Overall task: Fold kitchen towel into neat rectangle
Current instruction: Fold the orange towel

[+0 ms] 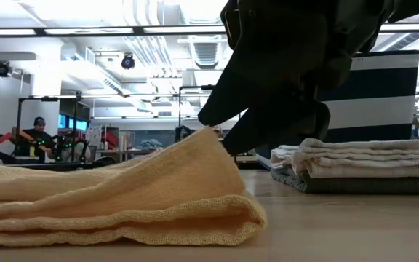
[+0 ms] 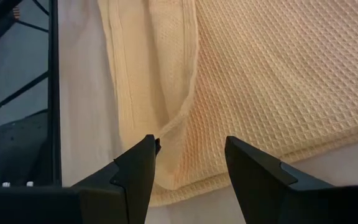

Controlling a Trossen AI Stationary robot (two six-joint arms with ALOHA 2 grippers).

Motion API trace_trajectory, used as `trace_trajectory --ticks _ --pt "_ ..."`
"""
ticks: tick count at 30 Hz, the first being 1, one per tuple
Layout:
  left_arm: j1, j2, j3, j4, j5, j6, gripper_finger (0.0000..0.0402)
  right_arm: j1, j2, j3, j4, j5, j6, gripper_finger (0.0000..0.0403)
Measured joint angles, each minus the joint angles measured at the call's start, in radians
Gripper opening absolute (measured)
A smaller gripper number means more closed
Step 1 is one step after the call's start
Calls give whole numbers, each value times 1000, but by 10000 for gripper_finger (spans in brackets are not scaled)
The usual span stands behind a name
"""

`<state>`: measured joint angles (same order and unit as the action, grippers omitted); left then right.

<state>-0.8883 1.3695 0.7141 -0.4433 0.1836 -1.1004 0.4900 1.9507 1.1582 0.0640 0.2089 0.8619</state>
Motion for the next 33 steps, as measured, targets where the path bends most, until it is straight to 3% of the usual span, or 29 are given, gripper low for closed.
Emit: trace_trajectory --ticks 3,12,22,27,33 --pt "-3 -8 28 -48 -30 16 114 0 1 0 0 22 -1 186" --pt "25 -109 3 -201 -297 44 114 16 29 -1 36 23 -1 186" --pt "92 -197 -120 -171 -383 29 114 76 29 22 19 -52 14 186" --pt "108 -217 -141 -157 -520 20 114 66 29 80 14 -1 -73 186" --pt "186 -194 -171 -115 -460 6 114 31 41 124 -62 116 -131 186"
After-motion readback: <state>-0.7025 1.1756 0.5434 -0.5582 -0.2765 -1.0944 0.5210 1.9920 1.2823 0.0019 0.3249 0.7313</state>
